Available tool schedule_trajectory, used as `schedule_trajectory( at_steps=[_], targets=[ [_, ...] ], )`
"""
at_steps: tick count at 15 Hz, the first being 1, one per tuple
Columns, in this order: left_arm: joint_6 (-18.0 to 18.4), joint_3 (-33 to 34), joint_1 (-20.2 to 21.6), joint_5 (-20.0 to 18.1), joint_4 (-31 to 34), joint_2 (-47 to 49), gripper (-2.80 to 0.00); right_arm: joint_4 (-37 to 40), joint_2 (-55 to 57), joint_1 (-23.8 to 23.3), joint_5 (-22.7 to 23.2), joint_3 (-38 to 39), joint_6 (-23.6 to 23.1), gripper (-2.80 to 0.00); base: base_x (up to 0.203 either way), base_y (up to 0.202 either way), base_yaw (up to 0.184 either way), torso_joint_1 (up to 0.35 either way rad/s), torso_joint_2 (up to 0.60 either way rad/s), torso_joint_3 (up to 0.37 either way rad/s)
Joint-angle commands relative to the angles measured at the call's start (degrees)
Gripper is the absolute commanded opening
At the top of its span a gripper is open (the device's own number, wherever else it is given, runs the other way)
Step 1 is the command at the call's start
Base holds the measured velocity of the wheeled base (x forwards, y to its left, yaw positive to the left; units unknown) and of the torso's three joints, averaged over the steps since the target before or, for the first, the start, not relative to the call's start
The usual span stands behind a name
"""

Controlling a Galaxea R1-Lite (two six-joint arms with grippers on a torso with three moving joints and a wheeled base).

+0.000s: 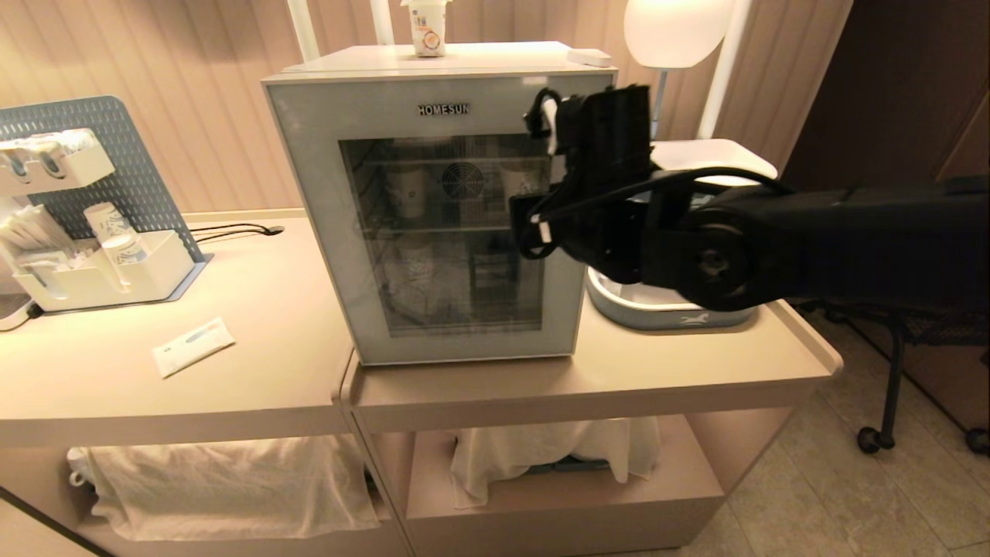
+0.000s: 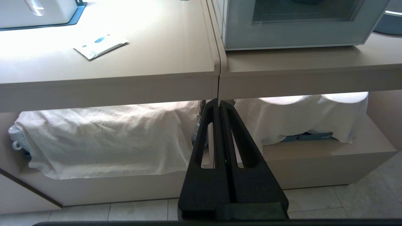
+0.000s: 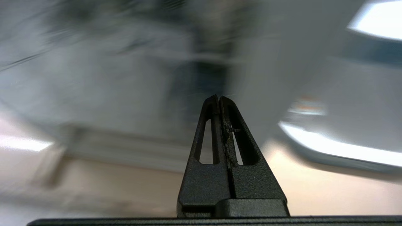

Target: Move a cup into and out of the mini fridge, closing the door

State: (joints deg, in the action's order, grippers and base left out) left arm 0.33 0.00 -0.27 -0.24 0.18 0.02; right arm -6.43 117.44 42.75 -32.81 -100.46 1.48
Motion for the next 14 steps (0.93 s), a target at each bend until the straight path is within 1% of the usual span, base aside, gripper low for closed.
schedule_trajectory(
  at_steps=[1,2,3,4,5,7,8,9,10,11,12,13,14],
  targets=[
    [0.02,0.0,0.0,-0.02,-0.01,0.06,-2.8,-0.03,-15.07,-0.89,-7.46,6.49,-1.85,-2.8,0.0,0.0,0.0,0.0,0.0,0.0],
    [0.02,-0.09,0.0,-0.02,-0.01,0.06,-2.8,0.24,-22.16,-2.02,-9.2,9.97,-2.86,-2.8,0.0,0.0,0.0,0.0,0.0,0.0],
    [0.02,0.0,0.0,-0.02,-0.01,0.06,-2.8,1.13,-30.41,-4.46,-10.74,13.81,-3.76,-2.8,0.0,0.0,0.0,0.0,0.0,0.0],
    [0.02,0.0,0.0,-0.02,-0.01,0.06,-2.8,2.56,-38.52,-8.2,-11.91,17.53,-4.41,-2.8,0.0,0.0,0.0,0.0,0.0,0.0],
    [0.02,0.0,0.0,-0.02,-0.01,0.06,-2.8,3.94,-46.48,-13.01,-12.82,21.72,-4.89,-2.8,0.0,0.0,0.0,0.0,0.0,0.0],
    [0.02,0.0,0.0,-0.02,-0.01,0.06,-2.8,6.01,-63.29,-25.26,-14.09,32.8,-5.67,-2.8,0.0,0.0,0.0,0.0,0.0,0.0],
    [0.02,0.0,0.0,-0.02,-0.01,0.06,-2.8,6.72,-70.81,-29.74,-14.28,38.46,-5.94,-2.8,0.0,0.0,0.0,0.0,0.0,0.0],
    [0.02,0.0,0.0,-0.02,-0.01,0.06,-2.8,7.38,-79.21,-33.16,-14.01,45.23,-6.18,-2.8,0.0,0.0,0.0,0.0,0.0,0.0],
    [0.02,0.0,0.0,-0.02,-0.01,0.06,-2.8,7.89,-87.24,-35.54,-12.54,51.93,-6.39,-2.8,0.0,0.0,0.0,0.0,0.0,0.0],
    [0.02,0.0,0.0,-0.02,-0.01,0.06,-2.8,8.29,-93.71,-37.03,-9.4,57.82,-6.28,-2.8,0.0,0.0,0.0,0.0,0.0,0.0],
    [-0.03,0.0,0.0,-0.02,-0.01,0.06,-2.8,8.67,-99.78,-38.55,-4.55,64.48,-4.72,-2.8,0.0,0.0,0.0,0.0,0.0,0.0],
    [-0.11,0.0,0.0,-0.02,-0.01,0.06,-2.8,9.04,-105.27,-39.6,0.43,68.78,-2.56,-2.8,0.0,0.0,0.0,0.0,0.0,0.0],
    [-0.07,0.0,0.0,-0.02,-0.01,0.06,-2.8,9.22,-110.31,-40.29,7.03,72.25,-1.44,-2.8,0.0,0.0,0.0,0.0,0.0,0.0]
  ],
)
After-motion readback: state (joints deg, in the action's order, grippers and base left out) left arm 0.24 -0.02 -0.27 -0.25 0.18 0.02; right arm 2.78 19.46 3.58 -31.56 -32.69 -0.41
